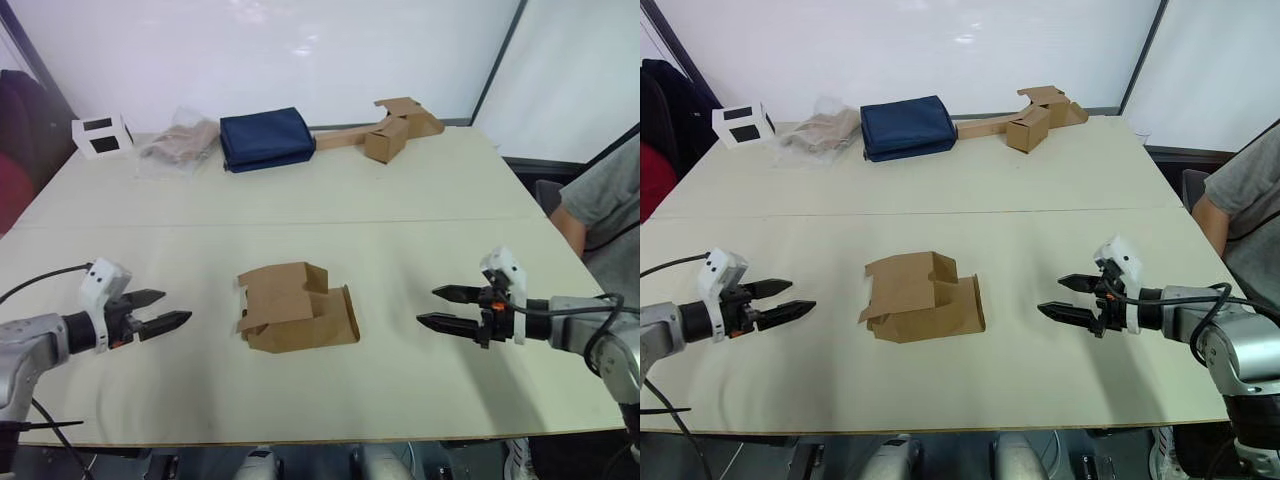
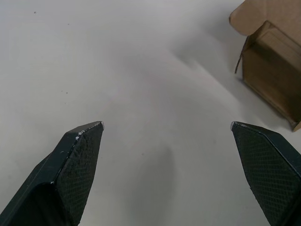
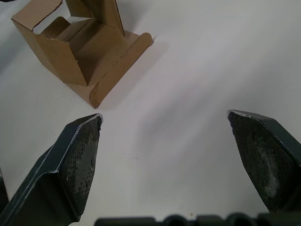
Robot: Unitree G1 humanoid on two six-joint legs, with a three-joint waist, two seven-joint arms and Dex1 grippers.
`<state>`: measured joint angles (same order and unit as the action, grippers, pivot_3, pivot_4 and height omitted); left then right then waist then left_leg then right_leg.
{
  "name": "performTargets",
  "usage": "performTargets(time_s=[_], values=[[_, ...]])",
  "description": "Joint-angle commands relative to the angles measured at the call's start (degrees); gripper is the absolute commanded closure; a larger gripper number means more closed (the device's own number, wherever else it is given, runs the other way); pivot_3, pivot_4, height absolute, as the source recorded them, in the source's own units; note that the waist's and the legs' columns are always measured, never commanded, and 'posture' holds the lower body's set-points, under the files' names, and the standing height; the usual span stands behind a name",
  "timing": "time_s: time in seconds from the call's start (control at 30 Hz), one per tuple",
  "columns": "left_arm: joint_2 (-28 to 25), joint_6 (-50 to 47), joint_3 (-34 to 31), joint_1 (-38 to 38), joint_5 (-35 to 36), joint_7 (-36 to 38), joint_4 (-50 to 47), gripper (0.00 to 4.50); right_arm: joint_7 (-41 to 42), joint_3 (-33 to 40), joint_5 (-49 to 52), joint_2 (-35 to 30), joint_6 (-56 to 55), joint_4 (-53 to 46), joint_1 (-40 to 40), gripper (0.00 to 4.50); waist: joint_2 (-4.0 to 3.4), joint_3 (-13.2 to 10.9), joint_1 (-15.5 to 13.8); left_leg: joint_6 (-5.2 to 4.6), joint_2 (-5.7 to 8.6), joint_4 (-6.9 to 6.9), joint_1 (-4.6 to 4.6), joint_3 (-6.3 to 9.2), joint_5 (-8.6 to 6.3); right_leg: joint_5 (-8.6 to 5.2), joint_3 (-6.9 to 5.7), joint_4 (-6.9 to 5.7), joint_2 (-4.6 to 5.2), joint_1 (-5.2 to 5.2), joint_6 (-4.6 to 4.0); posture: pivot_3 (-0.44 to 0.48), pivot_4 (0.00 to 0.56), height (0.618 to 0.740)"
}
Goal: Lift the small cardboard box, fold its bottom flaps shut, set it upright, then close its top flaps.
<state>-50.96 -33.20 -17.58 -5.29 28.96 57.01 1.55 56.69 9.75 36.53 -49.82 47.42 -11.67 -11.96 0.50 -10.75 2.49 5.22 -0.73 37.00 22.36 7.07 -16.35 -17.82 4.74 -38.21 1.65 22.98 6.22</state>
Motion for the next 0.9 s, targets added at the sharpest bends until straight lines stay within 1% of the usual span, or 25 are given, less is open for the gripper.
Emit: performTargets(time_s=[0.03, 0.23, 0.47, 0.67, 0.77, 0.9], values=[[0.8, 1.4, -0.6, -1.3, -0.2, -0.8, 0.0, 0.03, -0.2, 1.2, 1.0, 0.2, -0.5, -1.9, -0.3, 0.09, 0.00, 0.0, 0.0, 0.00, 0.00, 0.00, 0.00, 0.00, 0.00, 0.00, 0.00, 0.00, 0.00, 0.00, 0.00, 0.000, 0.150, 0.740], [2.1, 1.1, -1.1, -2.0, 0.4, -1.1, 0.2, 0.03, -0.2, 1.2, 0.7, 0.0, -0.9, -2.0, -0.2, 0.09, -0.01, 0.0, 0.0, 0.00, 0.00, 0.02, 0.00, 0.00, 0.00, 0.00, -0.01, -0.01, 0.00, -0.02, 0.00, 0.000, 0.150, 0.740], [2.3, 2.4, -0.7, -1.8, -0.7, -1.0, 0.5, 0.03, -0.6, 1.2, 0.6, 0.6, -1.6, -2.1, 0.0, 0.09, -0.01, 0.0, 0.0, 0.00, 0.00, 0.02, 0.00, 0.00, 0.00, 0.00, -0.02, -0.01, 0.00, -0.01, 0.00, 0.000, 0.150, 0.740], [2.4, 2.8, -0.6, -1.4, -1.9, -2.7, -0.1, 0.03, -1.0, 0.5, -0.4, 1.1, -2.9, -1.1, -0.7, 0.09, 0.00, 0.0, 0.0, 0.00, 0.00, 0.03, 0.00, 0.00, 0.00, 0.00, -0.01, -0.01, 0.00, -0.02, 0.00, 0.000, 0.150, 0.740], [2.7, 6.9, -0.2, -2.4, -4.8, -4.6, 1.9, 0.03, -1.0, 0.2, -0.7, 1.2, -3.2, -0.5, -1.1, 0.09, 0.00, 0.0, -0.1, 0.00, 0.00, 0.04, 0.00, 0.00, 0.00, 0.00, -0.01, -0.01, 0.01, -0.02, 0.00, 0.000, 0.150, 0.740], [3.0, 6.8, -0.6, -3.6, -4.5, -5.0, 3.6, 0.03, -0.8, -0.3, -1.3, 1.1, -3.5, 0.0, -1.6, 0.09, 0.00, 0.0, -0.1, 0.00, 0.00, 0.06, 0.00, 0.00, 0.00, 0.00, -0.02, -0.02, 0.01, -0.02, 0.01, 0.000, 0.150, 0.740]])
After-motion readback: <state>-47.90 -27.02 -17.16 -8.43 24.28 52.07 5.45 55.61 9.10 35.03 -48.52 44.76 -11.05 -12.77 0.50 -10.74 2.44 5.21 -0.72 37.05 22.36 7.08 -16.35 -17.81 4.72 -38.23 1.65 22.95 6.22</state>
